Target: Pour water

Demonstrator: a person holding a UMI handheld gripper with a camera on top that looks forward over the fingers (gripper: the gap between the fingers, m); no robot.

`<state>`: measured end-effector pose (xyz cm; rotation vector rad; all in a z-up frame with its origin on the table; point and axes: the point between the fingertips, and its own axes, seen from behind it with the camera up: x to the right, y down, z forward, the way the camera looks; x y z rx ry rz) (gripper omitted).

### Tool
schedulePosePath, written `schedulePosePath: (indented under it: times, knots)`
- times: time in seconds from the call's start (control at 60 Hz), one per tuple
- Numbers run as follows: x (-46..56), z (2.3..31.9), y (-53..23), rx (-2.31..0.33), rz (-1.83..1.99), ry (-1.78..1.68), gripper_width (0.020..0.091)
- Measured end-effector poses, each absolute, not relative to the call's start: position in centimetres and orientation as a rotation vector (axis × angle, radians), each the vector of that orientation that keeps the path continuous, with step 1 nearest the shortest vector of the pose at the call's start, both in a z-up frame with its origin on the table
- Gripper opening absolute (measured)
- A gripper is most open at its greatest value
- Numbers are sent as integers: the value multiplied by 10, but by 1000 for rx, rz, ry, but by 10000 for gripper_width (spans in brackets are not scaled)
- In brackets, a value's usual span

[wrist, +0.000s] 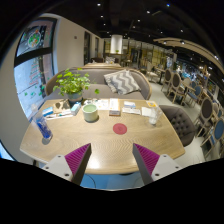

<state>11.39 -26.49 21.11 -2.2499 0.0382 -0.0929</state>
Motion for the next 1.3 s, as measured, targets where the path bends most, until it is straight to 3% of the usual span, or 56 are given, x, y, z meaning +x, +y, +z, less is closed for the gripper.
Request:
schedulePosePath:
  times: [0.233, 0.467, 0.65, 0.9, 0.95, 1.0, 1.067, 1.3]
  knots:
    - [42, 181, -268, -2271, -54, 6, 857]
    - [-120, 158, -254, -2199, 129, -76, 858]
    - [-218, 134, -195, -2122, 198, -104, 863]
    - [-279, 93, -94, -2040, 162, -122, 824]
    - [-285, 87, -80, -2032, 162, -106, 787]
    - [-287, 79, -71, -2039, 156, -88, 707]
    - [-287, 77, -53, -2019, 151, -67, 510]
    - [-270, 101, -45, -1964, 157, 0, 327]
